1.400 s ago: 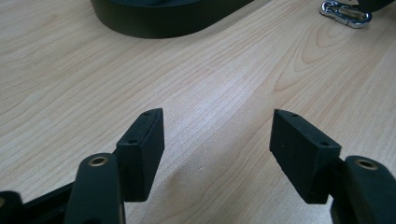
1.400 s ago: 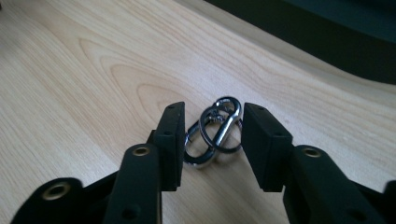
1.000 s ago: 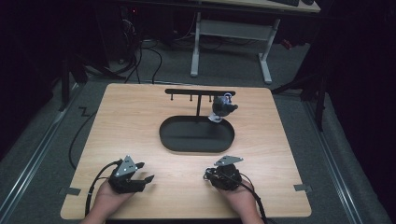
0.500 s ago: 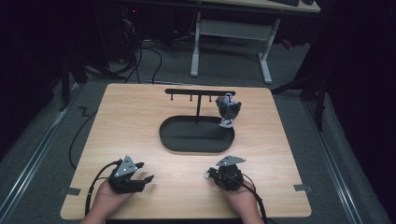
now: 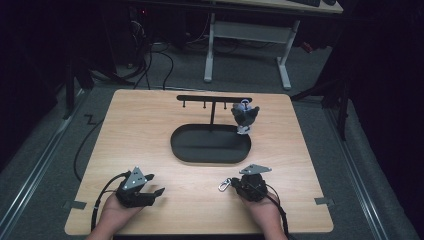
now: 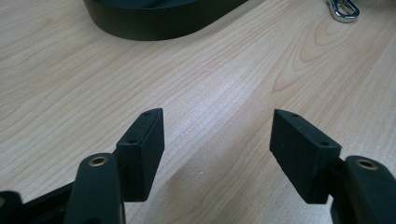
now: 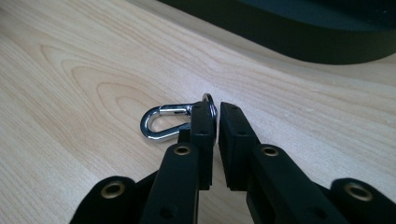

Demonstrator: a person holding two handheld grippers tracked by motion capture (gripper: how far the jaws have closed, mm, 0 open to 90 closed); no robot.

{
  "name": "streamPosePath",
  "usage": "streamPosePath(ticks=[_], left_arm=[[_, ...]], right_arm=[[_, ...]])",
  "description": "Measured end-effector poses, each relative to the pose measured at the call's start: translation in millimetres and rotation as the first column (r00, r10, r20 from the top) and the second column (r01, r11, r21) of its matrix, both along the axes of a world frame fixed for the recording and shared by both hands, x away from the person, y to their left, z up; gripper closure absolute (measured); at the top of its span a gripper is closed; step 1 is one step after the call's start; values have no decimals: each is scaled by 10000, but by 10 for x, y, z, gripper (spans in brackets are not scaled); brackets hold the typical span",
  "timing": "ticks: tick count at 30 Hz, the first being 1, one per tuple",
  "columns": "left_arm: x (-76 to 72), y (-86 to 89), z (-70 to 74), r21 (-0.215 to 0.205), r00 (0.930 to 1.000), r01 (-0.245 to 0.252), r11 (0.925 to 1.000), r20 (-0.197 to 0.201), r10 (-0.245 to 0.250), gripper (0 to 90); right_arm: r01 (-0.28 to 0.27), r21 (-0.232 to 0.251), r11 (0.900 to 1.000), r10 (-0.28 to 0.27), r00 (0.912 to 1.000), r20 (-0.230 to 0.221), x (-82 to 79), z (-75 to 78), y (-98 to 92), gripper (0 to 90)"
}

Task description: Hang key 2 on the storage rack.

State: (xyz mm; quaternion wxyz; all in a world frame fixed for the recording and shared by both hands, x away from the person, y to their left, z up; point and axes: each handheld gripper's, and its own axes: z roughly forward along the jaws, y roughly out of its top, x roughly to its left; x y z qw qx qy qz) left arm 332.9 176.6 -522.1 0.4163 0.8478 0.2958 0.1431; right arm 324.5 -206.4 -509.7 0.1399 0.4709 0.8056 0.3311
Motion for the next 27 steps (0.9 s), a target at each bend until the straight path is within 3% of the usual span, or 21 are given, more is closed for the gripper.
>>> streamPosePath(ticks=[18,23,27], left_arm=[[17,16,0,-80,10000,35,10000,11,-35,359],[16,13,-3,-80,10000,49,10000,19,-49,359],[16,18,3,-82,10000,55,10000,-6,-55,359]], right_arm=[[-363,-747,9965,338,9988,-344,-14,-54,39,793],[-772,-1322,9882,698,9958,-598,32,-15,98,774],[-1187,-1740,9776,1000,9886,-1130,99,33,146,769]])
